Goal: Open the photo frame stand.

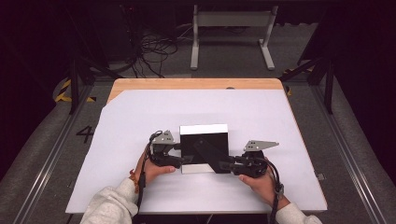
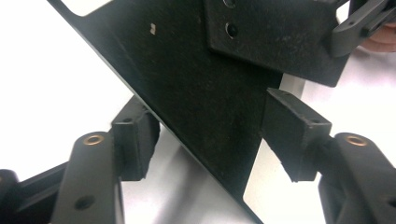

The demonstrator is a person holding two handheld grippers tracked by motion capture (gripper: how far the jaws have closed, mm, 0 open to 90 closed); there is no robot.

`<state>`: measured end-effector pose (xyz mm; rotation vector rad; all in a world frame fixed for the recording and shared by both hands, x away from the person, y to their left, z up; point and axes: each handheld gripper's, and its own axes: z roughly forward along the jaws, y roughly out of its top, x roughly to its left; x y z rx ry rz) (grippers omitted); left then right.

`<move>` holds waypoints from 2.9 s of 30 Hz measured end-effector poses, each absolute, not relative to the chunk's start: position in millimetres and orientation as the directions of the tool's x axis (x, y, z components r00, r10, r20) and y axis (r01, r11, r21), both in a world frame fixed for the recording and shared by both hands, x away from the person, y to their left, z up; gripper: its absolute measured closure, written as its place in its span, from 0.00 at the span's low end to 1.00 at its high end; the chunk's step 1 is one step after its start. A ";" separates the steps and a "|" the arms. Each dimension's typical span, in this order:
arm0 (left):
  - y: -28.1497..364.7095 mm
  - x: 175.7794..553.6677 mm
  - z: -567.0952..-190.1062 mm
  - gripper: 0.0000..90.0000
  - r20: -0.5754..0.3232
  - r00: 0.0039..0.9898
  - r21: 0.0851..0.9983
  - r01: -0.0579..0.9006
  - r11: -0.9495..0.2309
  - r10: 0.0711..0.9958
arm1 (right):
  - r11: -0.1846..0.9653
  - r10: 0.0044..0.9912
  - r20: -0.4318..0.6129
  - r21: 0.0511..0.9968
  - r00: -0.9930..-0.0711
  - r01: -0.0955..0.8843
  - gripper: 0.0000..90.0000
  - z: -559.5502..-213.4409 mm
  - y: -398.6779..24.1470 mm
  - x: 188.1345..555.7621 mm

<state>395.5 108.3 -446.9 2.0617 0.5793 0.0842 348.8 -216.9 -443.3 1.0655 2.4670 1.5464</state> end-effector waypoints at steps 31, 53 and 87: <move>98.4 379.4 -443.2 0.69 -0.082 0.931 0.838 0.257 -0.481 0.356 | 0.355 0.595 0.186 0.812 -0.782 0.463 0.75 -444.2 -210.0 341.5; 96.4 379.2 -437.6 0.72 0.016 0.897 0.842 0.227 -0.490 0.442 | 0.360 0.606 0.156 0.821 -0.780 0.444 0.81 -443.4 -205.2 339.5; 103.7 375.2 -436.4 0.79 0.059 0.885 0.874 0.177 -0.452 0.462 | 0.391 0.591 0.146 0.808 -0.794 0.440 0.86 -446.1 -202.3 335.4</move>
